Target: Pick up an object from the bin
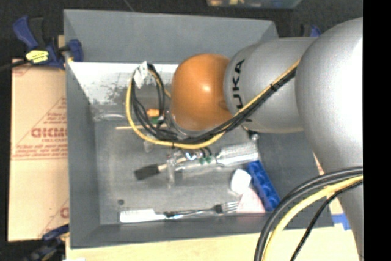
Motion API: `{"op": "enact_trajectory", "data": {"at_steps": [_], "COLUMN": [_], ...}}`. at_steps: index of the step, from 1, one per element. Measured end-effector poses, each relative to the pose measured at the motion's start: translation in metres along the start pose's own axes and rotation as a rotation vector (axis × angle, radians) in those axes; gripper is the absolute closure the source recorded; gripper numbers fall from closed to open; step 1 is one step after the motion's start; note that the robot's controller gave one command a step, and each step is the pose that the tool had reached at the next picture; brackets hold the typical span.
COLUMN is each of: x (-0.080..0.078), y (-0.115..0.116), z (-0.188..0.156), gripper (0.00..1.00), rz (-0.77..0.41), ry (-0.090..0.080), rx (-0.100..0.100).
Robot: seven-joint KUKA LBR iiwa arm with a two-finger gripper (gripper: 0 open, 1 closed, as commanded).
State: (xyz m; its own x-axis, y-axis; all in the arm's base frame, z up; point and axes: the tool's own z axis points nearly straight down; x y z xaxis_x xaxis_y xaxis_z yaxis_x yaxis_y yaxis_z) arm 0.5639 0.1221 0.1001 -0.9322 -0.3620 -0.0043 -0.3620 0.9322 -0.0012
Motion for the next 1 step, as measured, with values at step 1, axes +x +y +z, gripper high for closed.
{"op": "enact_trajectory", "data": {"at_steps": [1], "x": [0.0134], "y": [-0.0061], "z": [0.03], "gripper": [0.0], "rz": [0.12], "ry": [-0.016], "rx": [-0.002]}}
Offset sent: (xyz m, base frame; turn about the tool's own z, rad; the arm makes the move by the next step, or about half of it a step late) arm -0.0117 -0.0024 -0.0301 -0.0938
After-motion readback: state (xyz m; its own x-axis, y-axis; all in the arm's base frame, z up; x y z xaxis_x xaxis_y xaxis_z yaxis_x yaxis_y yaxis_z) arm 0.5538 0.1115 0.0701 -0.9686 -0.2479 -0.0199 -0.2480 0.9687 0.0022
